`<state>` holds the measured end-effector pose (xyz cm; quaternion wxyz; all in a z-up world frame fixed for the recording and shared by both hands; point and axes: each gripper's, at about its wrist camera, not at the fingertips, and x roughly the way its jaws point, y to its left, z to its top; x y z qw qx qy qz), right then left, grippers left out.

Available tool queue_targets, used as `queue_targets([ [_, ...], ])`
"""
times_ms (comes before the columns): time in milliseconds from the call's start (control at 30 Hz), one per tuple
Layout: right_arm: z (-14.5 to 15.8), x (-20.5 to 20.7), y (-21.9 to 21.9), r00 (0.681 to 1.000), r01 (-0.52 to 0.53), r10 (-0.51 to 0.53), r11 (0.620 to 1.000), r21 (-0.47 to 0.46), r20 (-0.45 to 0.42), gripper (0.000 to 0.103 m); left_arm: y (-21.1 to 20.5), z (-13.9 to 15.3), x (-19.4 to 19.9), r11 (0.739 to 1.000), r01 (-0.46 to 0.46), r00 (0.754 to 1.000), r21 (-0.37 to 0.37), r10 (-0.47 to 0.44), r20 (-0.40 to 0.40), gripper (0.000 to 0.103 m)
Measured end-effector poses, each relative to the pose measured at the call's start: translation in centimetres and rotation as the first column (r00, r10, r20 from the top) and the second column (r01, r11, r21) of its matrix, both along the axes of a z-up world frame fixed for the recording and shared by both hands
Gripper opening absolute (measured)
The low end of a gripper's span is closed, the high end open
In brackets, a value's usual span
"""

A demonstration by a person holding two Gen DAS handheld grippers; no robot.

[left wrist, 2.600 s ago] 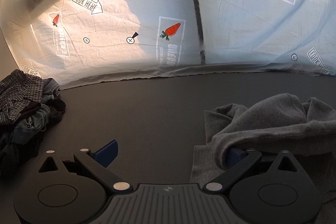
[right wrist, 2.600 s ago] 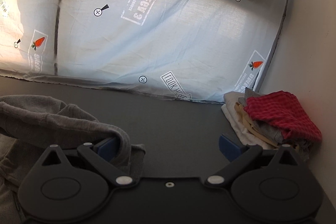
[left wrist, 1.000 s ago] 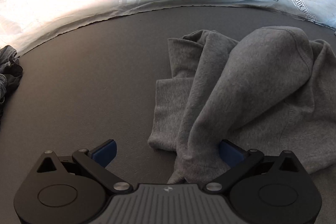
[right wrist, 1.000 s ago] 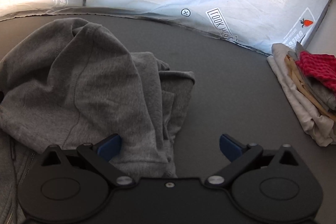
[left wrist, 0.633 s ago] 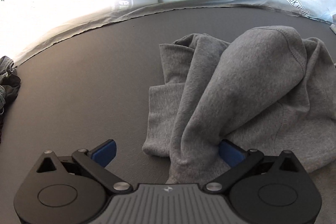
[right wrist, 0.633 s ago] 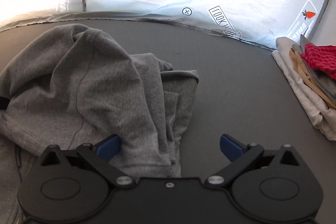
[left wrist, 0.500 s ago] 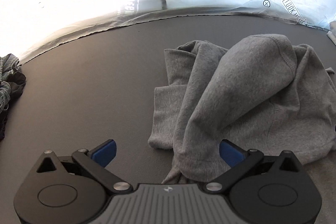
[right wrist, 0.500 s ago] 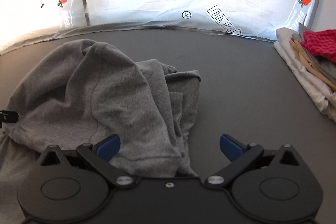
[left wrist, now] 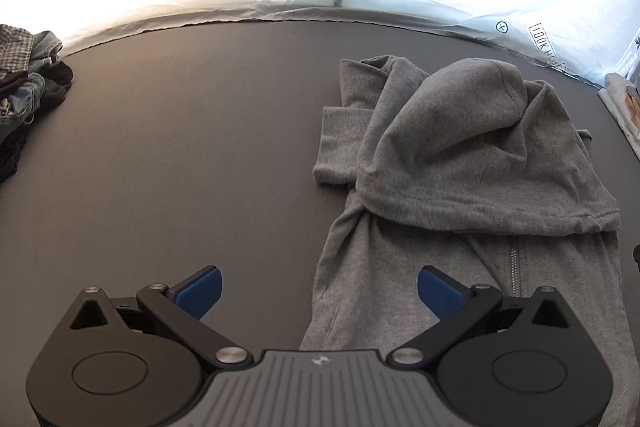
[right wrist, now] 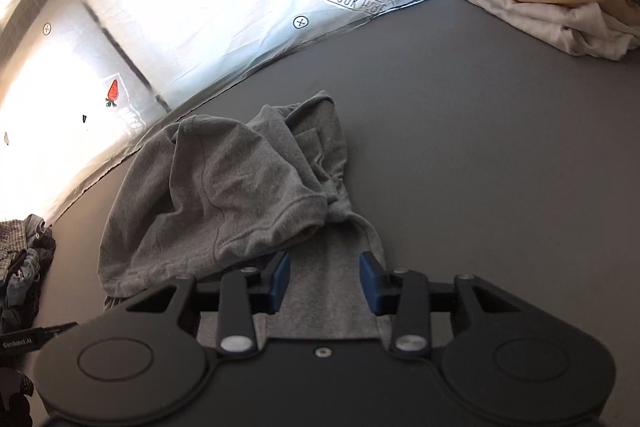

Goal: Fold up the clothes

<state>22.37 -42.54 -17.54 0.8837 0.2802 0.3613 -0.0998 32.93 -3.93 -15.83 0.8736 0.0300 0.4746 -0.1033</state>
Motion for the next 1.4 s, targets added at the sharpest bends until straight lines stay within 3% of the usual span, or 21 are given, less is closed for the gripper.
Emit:
queue_targets([
  [333, -2.0, -5.5, -1.5, 0.995, 0.090, -0.079, 0.981, 0.173, -0.064, 0.041, 2.4, -2.0, -3.5, 1.000, -0.001, 0.995, 0.002, 0.001, -0.096, 0.103],
  [533, -3.6, -7.8, -1.4, 0.993, 0.095, -0.070, 0.954, 0.284, -0.094, 0.043, 3.5, -2.9, -5.7, 1.000, 0.028, 0.989, 0.003, -0.027, -0.147, 0.101],
  [767, -5.2, -10.9, -2.0, 0.996, 0.072, -0.041, 0.903, 0.424, -0.082, 0.043, 5.2, -3.6, -8.1, 0.995, 0.050, 0.977, -0.081, -0.066, -0.204, 0.082],
  [967, -6.6, -12.9, -2.2, 0.996, 0.090, -0.062, 0.820, 0.565, -0.069, 0.043, 5.8, -3.6, -9.7, 0.980, 0.109, 0.959, -0.166, -0.148, -0.242, 0.073],
  [1233, -7.8, -14.3, -2.3, 0.994, 0.109, -0.093, 0.740, 0.663, -0.060, 0.040, 4.5, -4.3, -11.3, 0.973, 0.209, 0.942, -0.094, -0.226, -0.246, 0.064],
  [1400, -7.4, -14.5, -2.3, 0.994, 0.108, -0.079, 0.757, 0.645, -0.075, 0.038, 5.4, -4.2, -11.1, 0.977, 0.186, 0.945, -0.105, -0.207, -0.253, 0.051],
])
